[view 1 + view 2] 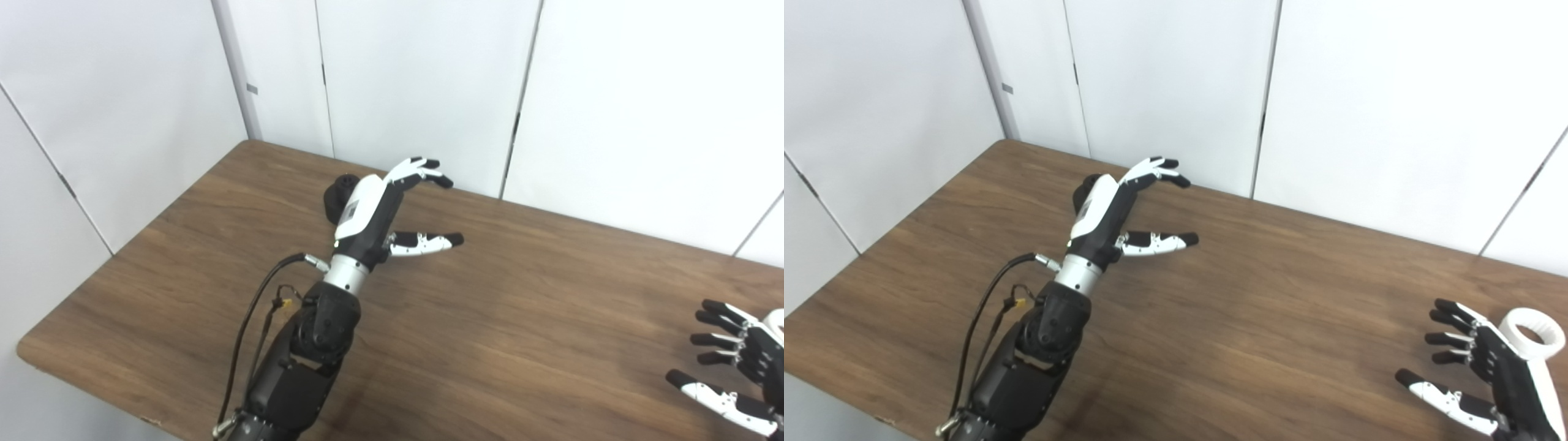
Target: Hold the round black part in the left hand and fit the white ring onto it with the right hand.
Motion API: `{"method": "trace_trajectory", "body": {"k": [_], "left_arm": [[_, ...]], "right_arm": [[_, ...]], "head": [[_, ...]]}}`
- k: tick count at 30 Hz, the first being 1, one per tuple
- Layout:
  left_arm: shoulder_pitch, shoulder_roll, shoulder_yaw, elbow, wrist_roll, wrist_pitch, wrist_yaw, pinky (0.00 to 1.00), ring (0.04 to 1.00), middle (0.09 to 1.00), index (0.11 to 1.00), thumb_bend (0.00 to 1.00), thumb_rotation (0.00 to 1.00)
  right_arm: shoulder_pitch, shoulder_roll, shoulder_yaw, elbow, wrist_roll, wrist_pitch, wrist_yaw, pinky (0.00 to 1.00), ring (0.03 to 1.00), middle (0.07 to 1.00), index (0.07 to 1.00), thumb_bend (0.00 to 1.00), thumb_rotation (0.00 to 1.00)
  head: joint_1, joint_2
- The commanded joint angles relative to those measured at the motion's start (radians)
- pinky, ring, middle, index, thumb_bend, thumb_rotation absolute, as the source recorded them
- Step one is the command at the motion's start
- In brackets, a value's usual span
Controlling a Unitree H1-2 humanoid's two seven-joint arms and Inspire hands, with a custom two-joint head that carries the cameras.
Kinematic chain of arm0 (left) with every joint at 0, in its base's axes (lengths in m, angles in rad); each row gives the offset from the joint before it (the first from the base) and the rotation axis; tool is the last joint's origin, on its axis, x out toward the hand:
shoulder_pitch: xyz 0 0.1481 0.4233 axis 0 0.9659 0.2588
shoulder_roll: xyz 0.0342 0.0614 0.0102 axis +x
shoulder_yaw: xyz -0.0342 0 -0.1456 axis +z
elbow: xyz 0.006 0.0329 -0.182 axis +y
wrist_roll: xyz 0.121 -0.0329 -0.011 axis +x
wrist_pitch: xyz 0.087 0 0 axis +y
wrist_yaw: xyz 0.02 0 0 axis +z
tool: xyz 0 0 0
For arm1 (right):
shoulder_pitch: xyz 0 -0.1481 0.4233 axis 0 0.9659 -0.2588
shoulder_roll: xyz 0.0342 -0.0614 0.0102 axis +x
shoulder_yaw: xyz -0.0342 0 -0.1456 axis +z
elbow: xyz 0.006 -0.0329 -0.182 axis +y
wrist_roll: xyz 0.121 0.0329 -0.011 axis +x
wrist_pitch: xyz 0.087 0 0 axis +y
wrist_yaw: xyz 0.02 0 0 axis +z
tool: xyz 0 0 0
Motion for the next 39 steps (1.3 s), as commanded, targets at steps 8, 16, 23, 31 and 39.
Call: {"method": "trace_trajectory", "body": {"k": [8, 16, 23, 31, 39], "left_arm": [[-0.124, 0.106, 0.055, 0.074, 0.030, 0.027, 0.041, 0.84, 0.939, 0.876, 0.674, 0.79, 0.20], [-0.158, 0.149, 0.075, 0.105, 0.015, 0.076, 0.049, 0.83, 0.949, 0.879, 0.681, 0.81, 0.20], [-0.181, 0.190, 0.080, 0.144, 0.041, 0.085, 0.059, 0.80, 0.935, 0.877, 0.674, 0.84, 0.19], [-0.205, 0.232, 0.069, 0.192, 0.073, 0.117, 0.080, 0.70, 0.890, 0.855, 0.657, 0.86, 0.21], [-0.214, 0.270, 0.056, 0.228, 0.124, 0.210, 0.072, 0.71, 0.895, 0.867, 0.689, 0.90, 0.28]], "right_arm": [[-0.035, -0.023, -0.025, 0.006, 0.007, -0.057, -0.016, 0.55, 0.653, 0.757, 0.768, 0.67, 0.17], [-0.035, -0.024, -0.028, 0.003, 0.011, -0.059, -0.009, 0.55, 0.644, 0.753, 0.766, 0.68, 0.22], [-0.035, -0.025, -0.029, -0.001, 0.008, -0.061, -0.011, 0.55, 0.643, 0.748, 0.765, 0.68, 0.21], [-0.034, -0.028, -0.031, -0.009, 0.008, -0.050, -0.008, 0.54, 0.642, 0.749, 0.763, 0.67, 0.19], [-0.031, -0.031, -0.033, -0.016, 0.010, -0.047, -0.007, 0.54, 0.644, 0.751, 0.763, 0.67, 0.23]], "head": [[-0.012, -0.002], [-0.006, 0.000], [-0.006, 0.007], [-0.003, 0.007], [-0.004, 0.012]]}}
